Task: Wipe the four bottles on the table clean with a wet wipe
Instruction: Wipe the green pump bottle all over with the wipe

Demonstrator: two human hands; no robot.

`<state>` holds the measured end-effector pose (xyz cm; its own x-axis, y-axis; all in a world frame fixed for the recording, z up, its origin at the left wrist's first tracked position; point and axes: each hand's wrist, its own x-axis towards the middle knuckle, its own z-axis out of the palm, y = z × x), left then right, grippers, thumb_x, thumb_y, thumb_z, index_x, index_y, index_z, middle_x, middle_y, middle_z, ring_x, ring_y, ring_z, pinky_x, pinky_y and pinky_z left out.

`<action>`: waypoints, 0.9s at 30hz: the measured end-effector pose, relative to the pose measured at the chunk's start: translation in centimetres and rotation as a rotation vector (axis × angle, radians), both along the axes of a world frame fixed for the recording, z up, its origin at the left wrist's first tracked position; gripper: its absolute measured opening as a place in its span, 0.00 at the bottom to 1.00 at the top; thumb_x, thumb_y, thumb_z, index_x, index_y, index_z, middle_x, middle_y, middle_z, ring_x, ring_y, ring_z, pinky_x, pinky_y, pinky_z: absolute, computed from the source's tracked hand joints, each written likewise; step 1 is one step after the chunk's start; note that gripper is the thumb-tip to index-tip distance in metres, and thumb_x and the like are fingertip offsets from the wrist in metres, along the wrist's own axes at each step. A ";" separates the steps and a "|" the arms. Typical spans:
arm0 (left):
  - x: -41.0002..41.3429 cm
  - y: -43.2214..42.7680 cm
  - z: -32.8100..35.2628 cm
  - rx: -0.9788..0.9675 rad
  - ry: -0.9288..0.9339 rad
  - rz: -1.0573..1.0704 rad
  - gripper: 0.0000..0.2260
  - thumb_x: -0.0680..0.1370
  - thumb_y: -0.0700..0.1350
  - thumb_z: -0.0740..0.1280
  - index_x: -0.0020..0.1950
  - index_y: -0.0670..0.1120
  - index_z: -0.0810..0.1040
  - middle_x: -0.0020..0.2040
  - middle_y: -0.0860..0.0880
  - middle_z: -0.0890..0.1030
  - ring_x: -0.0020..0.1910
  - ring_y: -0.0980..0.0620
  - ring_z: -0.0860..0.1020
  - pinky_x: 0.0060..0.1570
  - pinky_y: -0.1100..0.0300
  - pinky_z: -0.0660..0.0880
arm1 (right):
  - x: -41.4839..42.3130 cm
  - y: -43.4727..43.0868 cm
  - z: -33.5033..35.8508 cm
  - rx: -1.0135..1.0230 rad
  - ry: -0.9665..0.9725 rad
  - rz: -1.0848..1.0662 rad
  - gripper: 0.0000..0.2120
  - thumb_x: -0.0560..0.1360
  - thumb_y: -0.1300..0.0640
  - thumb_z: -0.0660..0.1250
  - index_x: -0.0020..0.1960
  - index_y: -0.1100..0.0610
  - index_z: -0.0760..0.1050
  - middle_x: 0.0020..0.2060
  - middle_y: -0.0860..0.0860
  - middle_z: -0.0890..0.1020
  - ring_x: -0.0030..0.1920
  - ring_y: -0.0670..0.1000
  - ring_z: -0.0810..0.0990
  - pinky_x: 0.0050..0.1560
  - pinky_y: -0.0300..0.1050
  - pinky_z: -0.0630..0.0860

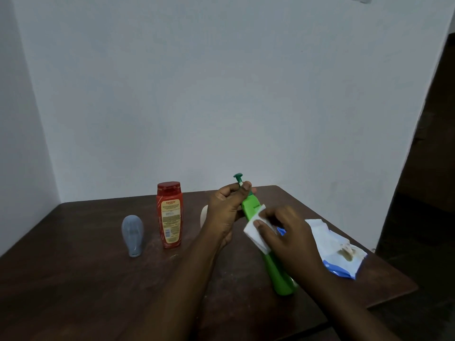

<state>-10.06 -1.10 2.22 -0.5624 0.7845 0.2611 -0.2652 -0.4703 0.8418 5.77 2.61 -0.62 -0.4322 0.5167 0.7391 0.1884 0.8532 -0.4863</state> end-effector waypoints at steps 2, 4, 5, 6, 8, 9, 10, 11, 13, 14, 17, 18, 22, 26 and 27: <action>-0.1 0.3 0.0 -0.003 -0.031 0.039 0.09 0.75 0.47 0.76 0.48 0.42 0.86 0.50 0.40 0.87 0.44 0.48 0.84 0.43 0.55 0.82 | 1.3 0.4 -1.0 -0.046 -0.045 0.014 0.05 0.76 0.53 0.74 0.48 0.48 0.79 0.44 0.42 0.80 0.48 0.41 0.79 0.48 0.33 0.74; -0.2 0.5 0.1 0.027 -0.061 0.069 0.09 0.73 0.48 0.78 0.47 0.44 0.87 0.51 0.39 0.87 0.46 0.49 0.84 0.46 0.55 0.81 | 2.5 0.5 -2.3 -0.098 -0.113 0.026 0.07 0.75 0.52 0.75 0.46 0.44 0.77 0.43 0.42 0.81 0.48 0.42 0.79 0.47 0.36 0.75; -0.2 0.5 0.1 0.038 -0.065 0.084 0.09 0.72 0.48 0.79 0.47 0.44 0.87 0.50 0.40 0.88 0.46 0.49 0.84 0.47 0.55 0.81 | 3.0 0.5 -3.1 -0.118 -0.151 0.026 0.08 0.75 0.51 0.75 0.46 0.42 0.76 0.44 0.40 0.80 0.48 0.41 0.79 0.47 0.36 0.75; -0.3 0.5 0.1 0.042 -0.062 0.100 0.08 0.72 0.48 0.79 0.46 0.45 0.87 0.49 0.41 0.88 0.46 0.50 0.84 0.47 0.55 0.81 | 3.5 0.4 -3.9 -0.137 -0.191 0.022 0.08 0.75 0.50 0.74 0.46 0.40 0.75 0.45 0.39 0.80 0.49 0.40 0.79 0.47 0.35 0.75; -0.5 0.5 0.0 0.031 -0.045 0.135 0.08 0.73 0.48 0.79 0.46 0.45 0.87 0.47 0.43 0.88 0.44 0.51 0.84 0.48 0.54 0.81 | 4.5 0.3 -5.5 -0.171 -0.236 0.016 0.09 0.75 0.48 0.73 0.47 0.38 0.74 0.46 0.37 0.79 0.50 0.39 0.79 0.48 0.34 0.76; -0.6 0.5 0.0 0.025 -0.032 0.156 0.09 0.73 0.49 0.80 0.46 0.44 0.87 0.46 0.43 0.88 0.43 0.52 0.83 0.49 0.53 0.82 | 5.0 0.3 -6.1 -0.178 -0.239 0.012 0.09 0.75 0.48 0.74 0.47 0.39 0.74 0.47 0.37 0.78 0.50 0.39 0.79 0.47 0.34 0.76; -0.6 0.4 -0.1 0.023 -0.018 0.173 0.11 0.73 0.50 0.80 0.47 0.43 0.87 0.46 0.43 0.88 0.43 0.52 0.83 0.50 0.51 0.81 | 5.5 0.3 -6.6 -0.178 -0.240 0.010 0.09 0.74 0.50 0.74 0.46 0.41 0.75 0.47 0.37 0.79 0.50 0.40 0.80 0.47 0.36 0.77; -0.6 0.5 0.0 0.024 -0.007 0.185 0.12 0.73 0.50 0.80 0.48 0.42 0.86 0.45 0.44 0.87 0.42 0.52 0.83 0.51 0.50 0.81 | 6.0 0.3 -7.0 -0.175 -0.244 0.008 0.09 0.74 0.51 0.75 0.46 0.42 0.76 0.47 0.38 0.79 0.50 0.42 0.80 0.47 0.37 0.78; -0.3 0.5 0.1 0.033 0.010 0.192 0.12 0.74 0.49 0.79 0.49 0.41 0.85 0.43 0.46 0.86 0.40 0.53 0.82 0.51 0.49 0.80 | 6.7 0.3 -7.5 -0.166 -0.246 0.000 0.10 0.73 0.54 0.77 0.46 0.43 0.77 0.47 0.39 0.79 0.49 0.43 0.81 0.46 0.40 0.78; -0.2 0.5 0.2 0.037 0.016 0.187 0.12 0.75 0.48 0.78 0.50 0.41 0.84 0.42 0.46 0.86 0.40 0.53 0.82 0.50 0.51 0.80 | 6.8 0.1 -7.5 -0.169 -0.238 -0.008 0.10 0.72 0.54 0.77 0.46 0.43 0.77 0.47 0.39 0.80 0.48 0.43 0.81 0.46 0.40 0.78; -0.1 0.6 0.2 0.034 0.039 0.153 0.09 0.77 0.48 0.76 0.49 0.42 0.82 0.42 0.46 0.84 0.39 0.53 0.81 0.49 0.51 0.79 | 6.1 -0.2 -6.9 -0.198 -0.194 -0.030 0.09 0.73 0.54 0.77 0.44 0.44 0.77 0.46 0.39 0.80 0.48 0.42 0.80 0.45 0.39 0.77; -0.1 0.6 0.1 0.026 0.041 0.147 0.09 0.77 0.48 0.76 0.49 0.43 0.82 0.42 0.46 0.84 0.40 0.52 0.80 0.50 0.50 0.79 | 5.6 -0.3 -6.4 -0.193 -0.179 -0.031 0.09 0.73 0.53 0.76 0.43 0.43 0.76 0.44 0.40 0.80 0.48 0.42 0.80 0.45 0.39 0.77; 0.0 0.9 -0.1 -0.016 0.033 0.155 0.11 0.78 0.51 0.75 0.45 0.43 0.82 0.42 0.45 0.80 0.40 0.51 0.77 0.46 0.52 0.77 | 3.4 -0.8 -3.9 -0.093 -0.166 -0.007 0.07 0.76 0.49 0.73 0.46 0.43 0.75 0.43 0.40 0.78 0.49 0.39 0.77 0.49 0.34 0.73; 0.4 1.2 -0.4 -0.040 0.043 0.203 0.19 0.78 0.52 0.74 0.52 0.35 0.82 0.39 0.47 0.77 0.34 0.56 0.76 0.39 0.62 0.76 | 1.4 -0.7 -2.7 0.025 -0.080 -0.065 0.09 0.75 0.53 0.75 0.48 0.46 0.74 0.41 0.40 0.76 0.47 0.39 0.76 0.47 0.30 0.70; 0.3 1.3 -0.5 -0.052 0.043 0.201 0.18 0.78 0.53 0.74 0.50 0.36 0.83 0.38 0.48 0.77 0.33 0.57 0.76 0.37 0.64 0.76 | 1.0 -0.5 -2.7 0.041 -0.044 -0.071 0.10 0.75 0.55 0.76 0.48 0.47 0.74 0.42 0.40 0.76 0.47 0.39 0.76 0.46 0.31 0.71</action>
